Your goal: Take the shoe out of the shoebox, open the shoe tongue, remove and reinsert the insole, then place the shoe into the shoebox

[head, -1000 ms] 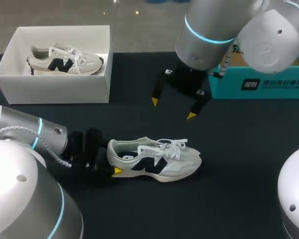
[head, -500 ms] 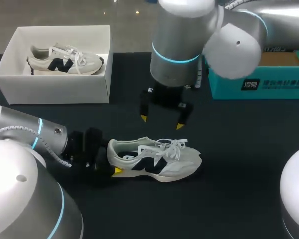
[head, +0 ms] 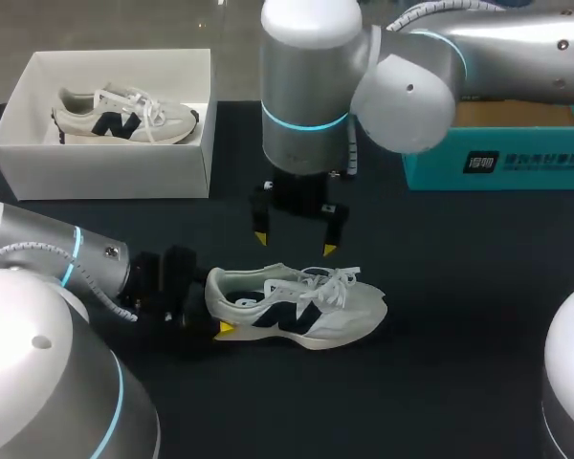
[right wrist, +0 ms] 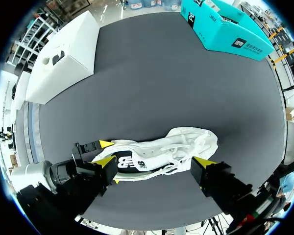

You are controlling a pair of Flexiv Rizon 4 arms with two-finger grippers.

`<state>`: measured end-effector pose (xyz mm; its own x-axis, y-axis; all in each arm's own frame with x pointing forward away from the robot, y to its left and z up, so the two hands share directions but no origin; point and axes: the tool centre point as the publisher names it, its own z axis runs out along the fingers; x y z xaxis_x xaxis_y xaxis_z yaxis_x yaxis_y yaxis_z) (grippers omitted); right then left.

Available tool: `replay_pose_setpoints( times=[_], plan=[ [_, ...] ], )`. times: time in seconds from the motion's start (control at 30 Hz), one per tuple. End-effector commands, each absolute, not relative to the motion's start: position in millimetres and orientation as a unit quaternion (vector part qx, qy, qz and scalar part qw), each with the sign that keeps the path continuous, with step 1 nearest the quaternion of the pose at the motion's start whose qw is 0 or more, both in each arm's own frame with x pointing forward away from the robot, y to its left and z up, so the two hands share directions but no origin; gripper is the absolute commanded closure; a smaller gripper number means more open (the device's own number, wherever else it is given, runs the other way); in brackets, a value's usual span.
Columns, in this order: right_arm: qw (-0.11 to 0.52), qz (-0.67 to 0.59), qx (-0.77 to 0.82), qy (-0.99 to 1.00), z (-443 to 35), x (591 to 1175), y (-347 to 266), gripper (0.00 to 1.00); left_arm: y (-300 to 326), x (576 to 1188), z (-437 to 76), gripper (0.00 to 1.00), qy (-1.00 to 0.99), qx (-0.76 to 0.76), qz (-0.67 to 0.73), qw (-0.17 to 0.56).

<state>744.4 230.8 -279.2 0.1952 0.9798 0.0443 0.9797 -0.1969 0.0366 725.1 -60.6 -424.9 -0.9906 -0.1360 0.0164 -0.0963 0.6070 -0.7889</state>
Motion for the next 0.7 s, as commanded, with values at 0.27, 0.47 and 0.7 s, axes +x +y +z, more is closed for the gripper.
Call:
replay_pose_setpoints(
  times=[0.27, 0.47, 0.7],
  plan=[
    [0.038, 0.008, 0.761, 0.647, -283, 745, 255, 0.0, -60, 724, -426, 1.0, 0.896, -0.065, -0.438, 0.024],
    [0.054, 0.002, 0.751, 0.658, -294, 731, 266, 0.0, -60, 724, -426, 1.0, 0.896, -0.065, -0.438, 0.024],
    [0.061, -0.005, 0.76, 0.647, -309, 712, 267, 0.0, -60, 724, -426, 1.0, 0.896, -0.065, -0.438, 0.024]
  ],
)
